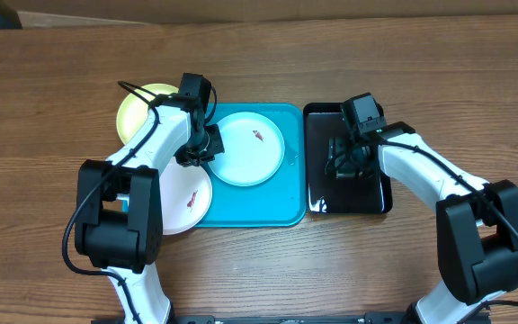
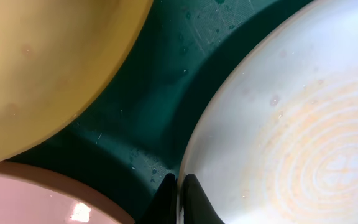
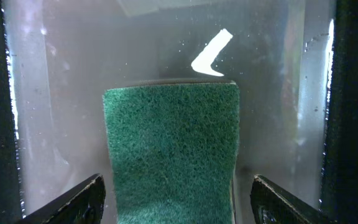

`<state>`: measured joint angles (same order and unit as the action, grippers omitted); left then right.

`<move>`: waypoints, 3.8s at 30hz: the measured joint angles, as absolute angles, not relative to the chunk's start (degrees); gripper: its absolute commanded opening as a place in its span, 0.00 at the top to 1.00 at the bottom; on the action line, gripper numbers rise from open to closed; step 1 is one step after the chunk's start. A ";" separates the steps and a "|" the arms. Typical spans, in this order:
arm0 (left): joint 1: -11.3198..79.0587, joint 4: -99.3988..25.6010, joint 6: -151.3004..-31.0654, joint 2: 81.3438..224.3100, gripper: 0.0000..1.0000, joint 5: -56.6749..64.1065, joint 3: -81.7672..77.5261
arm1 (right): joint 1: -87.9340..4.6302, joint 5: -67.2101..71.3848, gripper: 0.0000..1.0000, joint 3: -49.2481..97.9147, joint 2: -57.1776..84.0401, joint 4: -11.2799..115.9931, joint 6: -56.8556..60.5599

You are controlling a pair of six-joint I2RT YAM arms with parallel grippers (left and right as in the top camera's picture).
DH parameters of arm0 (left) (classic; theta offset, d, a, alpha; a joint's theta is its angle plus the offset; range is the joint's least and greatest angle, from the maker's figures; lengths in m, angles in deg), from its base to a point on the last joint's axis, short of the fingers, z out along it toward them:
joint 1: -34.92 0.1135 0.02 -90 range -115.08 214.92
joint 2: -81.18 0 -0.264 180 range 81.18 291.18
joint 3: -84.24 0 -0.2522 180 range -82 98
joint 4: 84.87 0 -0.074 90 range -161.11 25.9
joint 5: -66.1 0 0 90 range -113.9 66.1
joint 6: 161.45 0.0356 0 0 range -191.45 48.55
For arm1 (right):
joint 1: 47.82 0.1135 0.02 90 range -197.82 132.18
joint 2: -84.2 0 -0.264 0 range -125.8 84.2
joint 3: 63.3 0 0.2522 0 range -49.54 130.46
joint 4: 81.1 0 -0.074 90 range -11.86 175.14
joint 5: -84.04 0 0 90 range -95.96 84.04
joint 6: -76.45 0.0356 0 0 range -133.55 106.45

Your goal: Clean dirty plates on tray and stack at the side

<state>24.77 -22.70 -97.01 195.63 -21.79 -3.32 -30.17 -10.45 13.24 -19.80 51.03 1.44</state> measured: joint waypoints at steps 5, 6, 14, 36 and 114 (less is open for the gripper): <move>24.77 -22.72 -97.01 195.63 0.96 -21.77 -3.32 | -30.17 -10.47 0.41 11.93 -19.80 52.72 1.59; 24.77 -22.72 -97.01 195.63 0.96 -21.77 -3.32 | -30.14 -10.49 0.50 11.82 -19.80 52.87 1.57; 24.77 -22.70 -97.01 195.63 0.96 -21.62 -3.32 | -30.17 -10.71 0.96 12.00 -19.80 52.76 1.24; 24.77 -22.53 -97.01 195.63 0.96 -21.55 -3.32 | -30.14 -10.69 0.96 21.72 -18.93 38.84 -2.76; 24.74 -24.01 -88.18 195.63 0.96 -15.28 -3.34 | -16.75 -4.94 0.96 39.73 -18.58 35.43 -0.66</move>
<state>24.74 -24.01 -88.18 195.63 -15.28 -3.34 -16.75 -4.94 39.73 -18.58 35.43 -0.66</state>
